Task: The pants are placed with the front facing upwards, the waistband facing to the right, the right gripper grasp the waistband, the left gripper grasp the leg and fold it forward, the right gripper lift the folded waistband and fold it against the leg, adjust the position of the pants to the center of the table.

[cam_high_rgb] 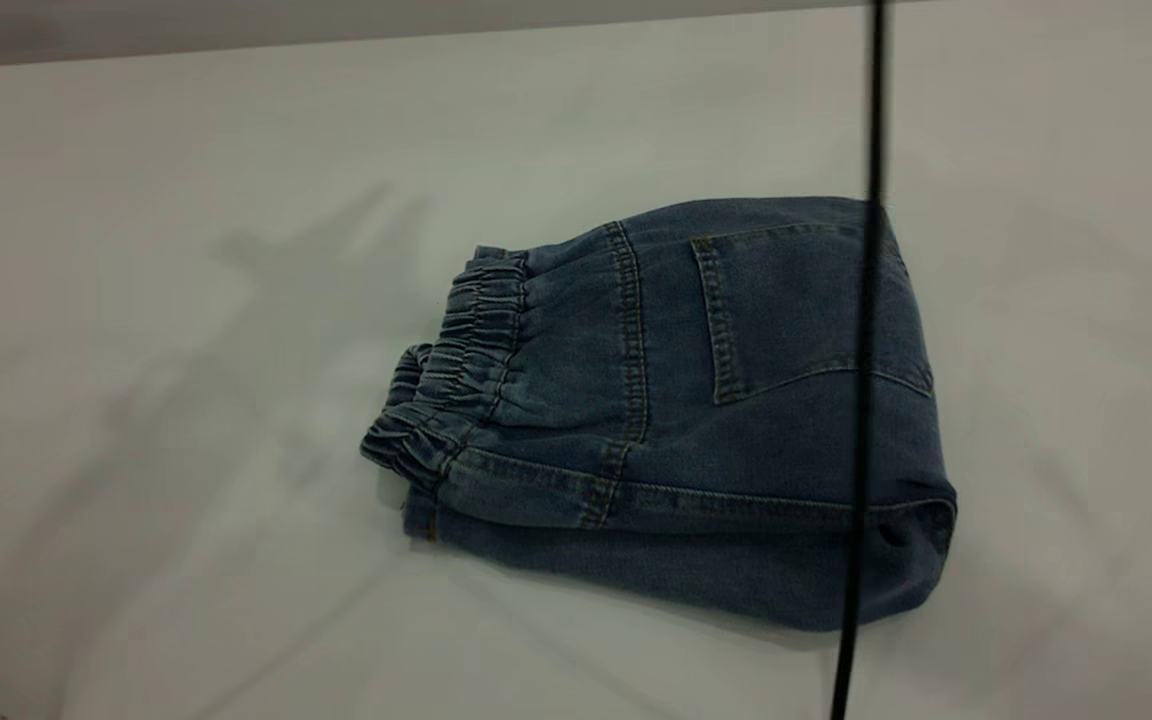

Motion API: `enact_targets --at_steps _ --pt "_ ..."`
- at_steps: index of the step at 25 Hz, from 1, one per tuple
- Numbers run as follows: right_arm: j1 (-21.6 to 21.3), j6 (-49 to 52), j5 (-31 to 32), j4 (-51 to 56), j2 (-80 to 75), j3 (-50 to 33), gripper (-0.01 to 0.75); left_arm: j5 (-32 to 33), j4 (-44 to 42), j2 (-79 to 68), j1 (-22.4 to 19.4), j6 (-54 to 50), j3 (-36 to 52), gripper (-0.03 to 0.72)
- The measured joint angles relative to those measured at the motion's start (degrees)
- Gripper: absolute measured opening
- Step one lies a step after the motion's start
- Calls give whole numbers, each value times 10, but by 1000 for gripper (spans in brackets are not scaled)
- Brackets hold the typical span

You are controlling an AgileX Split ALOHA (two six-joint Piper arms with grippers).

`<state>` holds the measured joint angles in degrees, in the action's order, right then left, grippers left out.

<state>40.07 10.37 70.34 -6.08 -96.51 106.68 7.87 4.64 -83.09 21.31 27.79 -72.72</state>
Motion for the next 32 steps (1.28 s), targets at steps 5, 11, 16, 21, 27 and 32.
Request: enact_targets --at_steps 5,11,16,21,27,32 --pt "0 -19 1 -5 126 0 293 12 0 38 0 0 0 263" --pt "0 -46 0 -23 252 -1 293 20 0 65 0 0 0 263" --pt "0 -51 -2 -51 342 -53 293 24 0 85 0 0 0 263" --pt "0 -50 -3 -66 444 -175 293 49 0 117 0 0 0 263" --pt "0 -25 -4 -59 598 -350 293 176 1 177 0 0 0 263" --pt "0 -11 -52 -42 732 -502 293 317 25 221 0 0 0 248"
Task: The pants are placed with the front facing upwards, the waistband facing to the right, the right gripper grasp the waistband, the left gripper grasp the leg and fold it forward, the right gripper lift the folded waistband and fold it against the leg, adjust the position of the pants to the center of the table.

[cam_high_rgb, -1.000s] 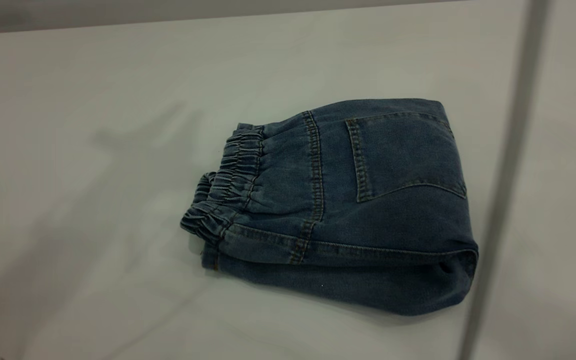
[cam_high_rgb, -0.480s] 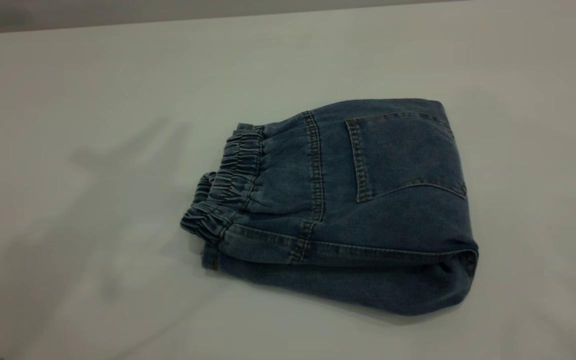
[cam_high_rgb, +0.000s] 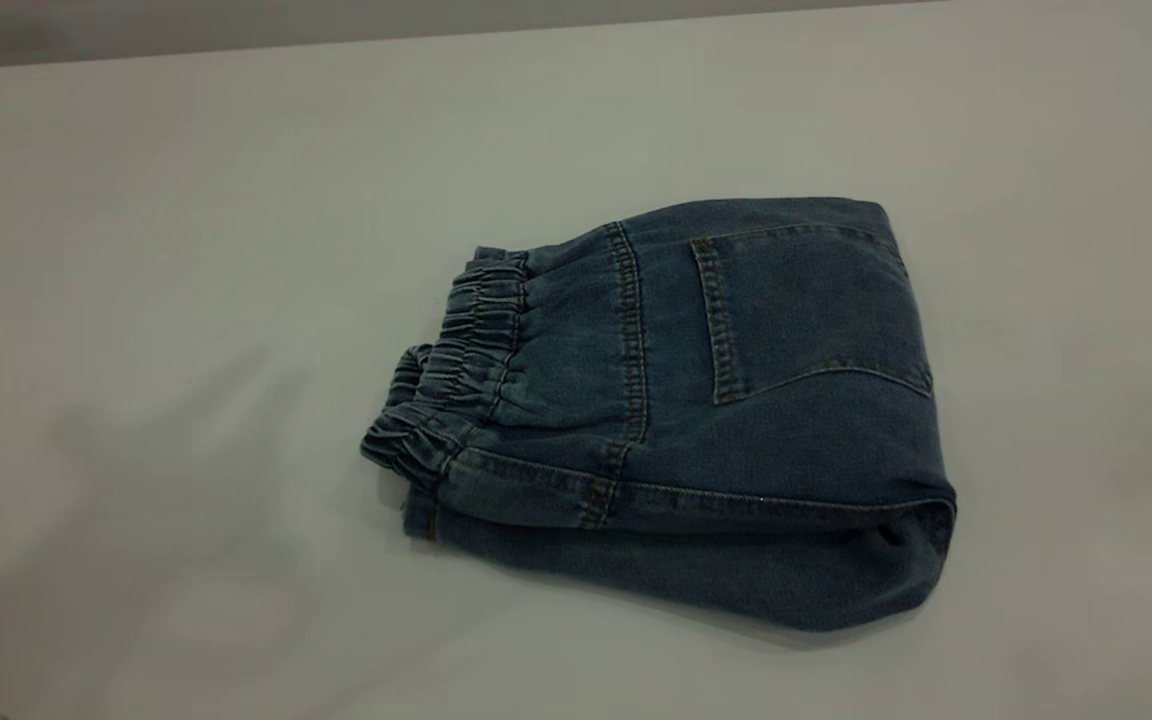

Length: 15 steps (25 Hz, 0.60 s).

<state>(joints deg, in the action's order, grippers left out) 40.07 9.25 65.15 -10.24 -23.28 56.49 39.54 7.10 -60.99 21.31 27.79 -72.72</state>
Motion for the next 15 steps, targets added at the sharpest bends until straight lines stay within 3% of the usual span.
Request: enact_targets --at_steps 6,11,15 --pt "0 6 -60 41 141 -167 293 129 88 54 0 7 23 234" --pt "-1 6 -44 54 213 -260 293 144 113 124 0 18 84 234" --pt "-1 1 -38 59 217 -275 293 161 136 193 0 13 150 237"
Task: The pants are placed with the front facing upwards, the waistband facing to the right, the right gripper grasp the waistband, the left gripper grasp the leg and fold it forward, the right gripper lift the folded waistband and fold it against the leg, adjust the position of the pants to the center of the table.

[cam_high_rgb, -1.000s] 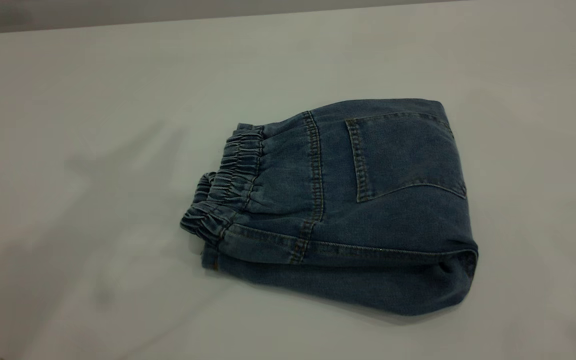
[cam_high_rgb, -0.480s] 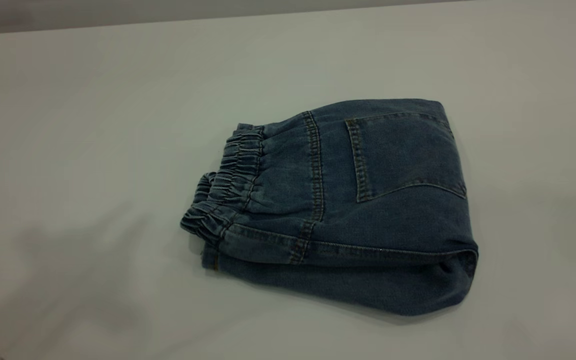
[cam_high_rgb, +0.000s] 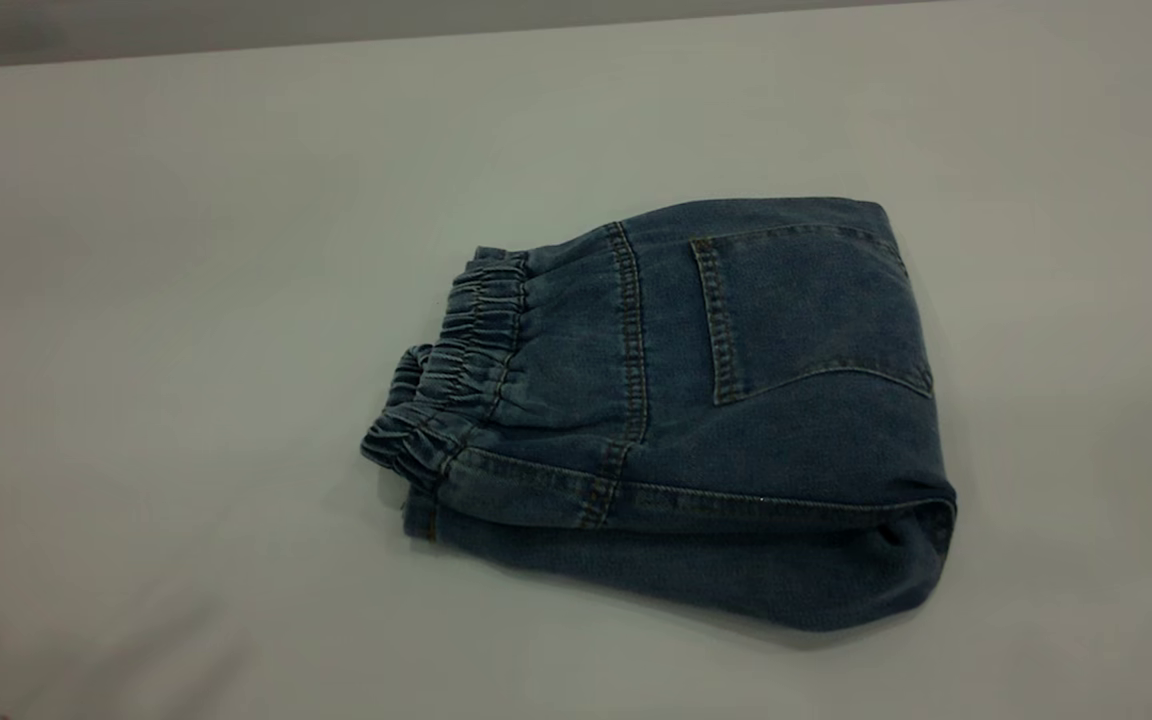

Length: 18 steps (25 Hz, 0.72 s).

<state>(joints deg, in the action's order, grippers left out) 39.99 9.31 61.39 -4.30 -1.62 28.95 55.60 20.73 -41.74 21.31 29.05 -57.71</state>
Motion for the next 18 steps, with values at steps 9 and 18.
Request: enact_targets --at_steps 9,18 --pt "0 -1 -2 -1 0 0 293 38 -21 175 0 -119 158 239" --pt "0 0 -1 -1 0 1 293 78 -123 323 0 -205 241 239"
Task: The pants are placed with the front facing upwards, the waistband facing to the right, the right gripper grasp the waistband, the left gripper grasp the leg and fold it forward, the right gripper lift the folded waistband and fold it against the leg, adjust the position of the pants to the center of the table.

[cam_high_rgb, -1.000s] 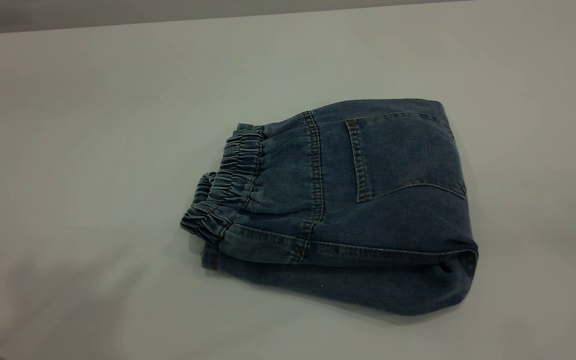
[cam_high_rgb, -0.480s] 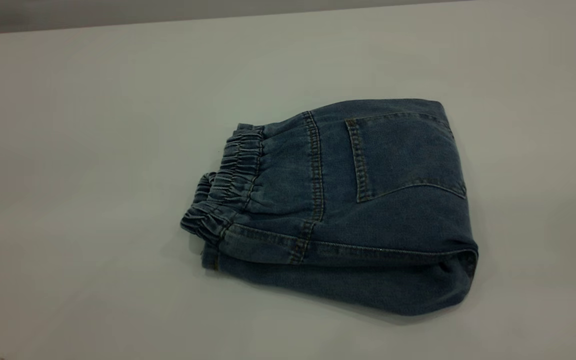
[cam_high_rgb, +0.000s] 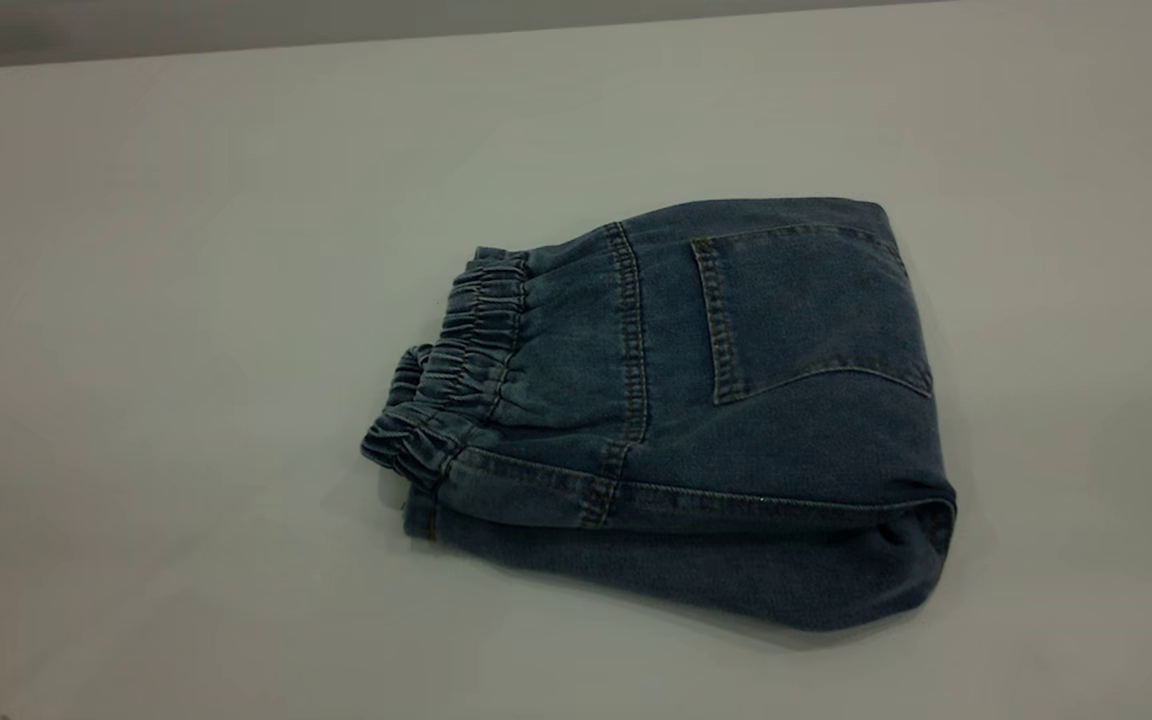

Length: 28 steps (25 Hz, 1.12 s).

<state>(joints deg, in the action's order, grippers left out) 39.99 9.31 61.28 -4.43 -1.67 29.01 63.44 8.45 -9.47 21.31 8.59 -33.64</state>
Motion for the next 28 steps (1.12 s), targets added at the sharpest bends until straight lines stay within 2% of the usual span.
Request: enact_targets --at_steps 5,10,12,15,20,23,26,28 --pt "0 0 0 0 0 0 293 -8 -25 77 0 0 47 239" --pt "-1 0 0 0 -1 0 293 -13 -23 95 0 -1 47 239" --pt "-20 -1 0 0 -1 0 293 -13 -22 95 0 -1 47 241" --pt "-79 -1 0 1 -1 0 293 -13 -22 95 0 -1 47 242" --pt "-239 -1 0 1 0 0 293 -13 -22 95 0 -1 47 242" --pt "-320 -1 1 1 17 0 293 -13 -22 95 0 -1 47 242" --pt "-365 -1 3 0 17 3 293 -13 -22 95 -3 -1 47 242" --pt "-372 -1 4 0 17 4 293 -13 -22 95 -19 -1 47 242"
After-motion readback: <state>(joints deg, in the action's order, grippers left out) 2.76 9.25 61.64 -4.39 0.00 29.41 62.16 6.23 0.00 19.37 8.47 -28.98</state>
